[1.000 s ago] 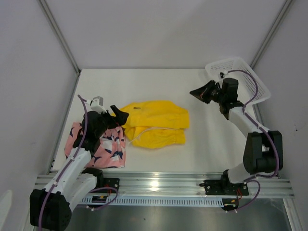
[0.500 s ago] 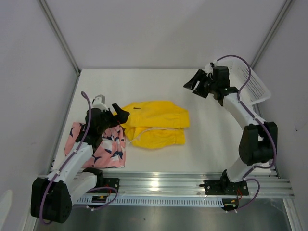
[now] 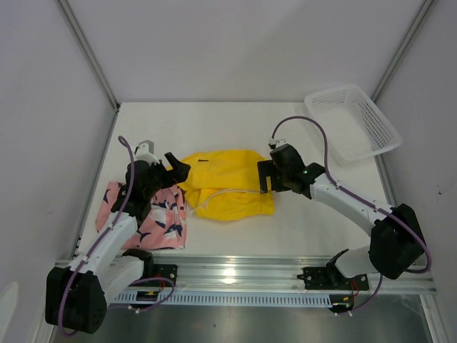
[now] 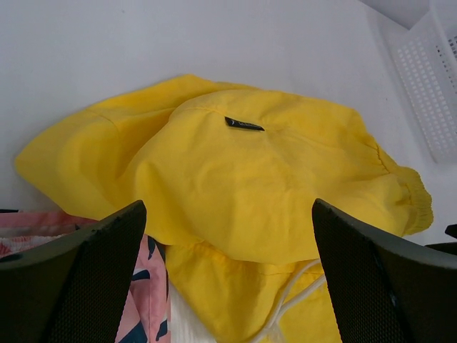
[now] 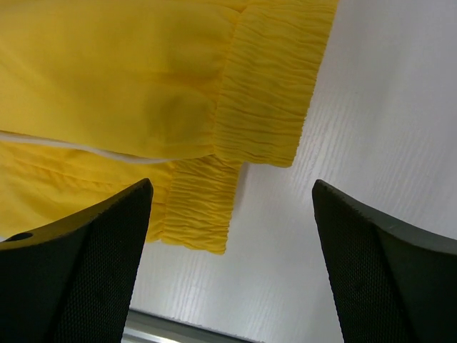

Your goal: Fold and stack the shorts

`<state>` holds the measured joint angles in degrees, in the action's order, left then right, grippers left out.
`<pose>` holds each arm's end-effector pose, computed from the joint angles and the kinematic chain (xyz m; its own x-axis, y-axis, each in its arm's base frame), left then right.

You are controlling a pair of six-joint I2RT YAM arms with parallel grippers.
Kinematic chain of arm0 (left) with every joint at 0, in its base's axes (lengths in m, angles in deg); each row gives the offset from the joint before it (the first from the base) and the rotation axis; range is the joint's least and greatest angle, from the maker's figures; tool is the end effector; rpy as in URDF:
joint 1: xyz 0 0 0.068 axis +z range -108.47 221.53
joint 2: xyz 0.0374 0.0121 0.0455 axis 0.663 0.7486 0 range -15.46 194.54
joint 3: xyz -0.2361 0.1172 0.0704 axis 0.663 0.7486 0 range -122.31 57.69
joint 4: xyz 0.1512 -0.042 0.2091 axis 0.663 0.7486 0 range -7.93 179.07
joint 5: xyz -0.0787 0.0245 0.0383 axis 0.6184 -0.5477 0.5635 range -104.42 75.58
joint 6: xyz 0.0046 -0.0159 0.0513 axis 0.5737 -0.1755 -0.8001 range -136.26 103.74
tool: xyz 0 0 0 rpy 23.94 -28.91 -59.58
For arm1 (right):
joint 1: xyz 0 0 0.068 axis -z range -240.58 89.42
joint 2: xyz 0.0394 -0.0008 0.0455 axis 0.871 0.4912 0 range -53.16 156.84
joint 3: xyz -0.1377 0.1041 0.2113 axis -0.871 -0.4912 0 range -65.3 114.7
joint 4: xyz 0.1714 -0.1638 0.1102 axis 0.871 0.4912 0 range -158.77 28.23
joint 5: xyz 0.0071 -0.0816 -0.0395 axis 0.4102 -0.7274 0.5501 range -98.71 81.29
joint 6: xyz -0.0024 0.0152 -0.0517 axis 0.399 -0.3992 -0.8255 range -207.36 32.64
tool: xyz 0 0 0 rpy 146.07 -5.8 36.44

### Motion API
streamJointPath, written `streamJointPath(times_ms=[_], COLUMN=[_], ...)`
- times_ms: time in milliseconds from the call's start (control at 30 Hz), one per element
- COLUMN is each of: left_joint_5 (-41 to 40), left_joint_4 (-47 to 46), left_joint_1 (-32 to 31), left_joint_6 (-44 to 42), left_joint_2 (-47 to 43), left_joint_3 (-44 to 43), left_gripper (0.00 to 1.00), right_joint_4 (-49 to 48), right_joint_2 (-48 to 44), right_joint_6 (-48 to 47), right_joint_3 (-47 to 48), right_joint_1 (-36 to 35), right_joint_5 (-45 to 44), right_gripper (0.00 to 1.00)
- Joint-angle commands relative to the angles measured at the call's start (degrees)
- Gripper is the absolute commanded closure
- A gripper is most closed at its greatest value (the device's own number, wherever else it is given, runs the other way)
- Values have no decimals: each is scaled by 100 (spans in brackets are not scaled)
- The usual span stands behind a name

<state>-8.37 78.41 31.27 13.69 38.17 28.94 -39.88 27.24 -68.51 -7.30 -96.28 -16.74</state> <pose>0.2089 -0.0416 0.2379 -0.4452 -0.4240 -0.7887 0.0593 0.8649 -0.4984 0.2415 0.1674 0.2507 -0.7635 -0.1545 -0.6271 -0.2749 0.9564 0.0990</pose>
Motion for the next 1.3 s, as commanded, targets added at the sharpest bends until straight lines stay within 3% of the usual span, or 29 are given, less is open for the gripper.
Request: streamJointPath(times_ms=[0,200,333,433,467,633,733,800,833,867,967,1033,1267], left_joint_5=[-121,-130,-130,-138,-139,-165,-156,-156,-165,-156,-147,-138,-147], left_joint_4=[-100,-82,-100,-91,-91,-109,-109,-109,-109,-117,-126,-126,-126], left_joint_1=[-29,-29,-29,-28,-29,-29,-29,-20,-28,-29,-20,-29,-29], left_joint_6=[-95,-121,-130,-148,-148,-148,-148,-157,-157,-157,-157,-148,-165], left_joint_2=[-168,-247,-265,-265,-265,-274,-265,-265,-256,-247,-212,-168,-159], left_joint_3=[-175,-113,-87,-87,-104,-69,-69,-60,-69,-69,-60,-60,-60], left_gripper=[1,1,1,1,1,1,1,1,1,1,1,1,1], right_joint_4=[170,4,-707,-1340,-1594,-2237,-2492,-2694,-2947,-3124,-3415,-3494,-4215], right_joint_2=[230,854,943,785,636,406,477,346,275,231,257,414,1012], right_joint_6=[-49,127,5,-39,-74,-303,-330,-303,-286,-233,-207,-206,206], right_joint_3=[247,335,108,-121,-166,-377,-403,-534,-622,-693,-781,-711,-755], right_joint_1=[-191,-253,-17,107,107,151,283,301,327,362,546,625,1082], right_joint_5=[-1120,-1649,-922,-252,-104,319,670,733,994,1179,2004,2200,3466], right_gripper=[7,6,8,18,27,34,51,57,67,69,68,57,45])
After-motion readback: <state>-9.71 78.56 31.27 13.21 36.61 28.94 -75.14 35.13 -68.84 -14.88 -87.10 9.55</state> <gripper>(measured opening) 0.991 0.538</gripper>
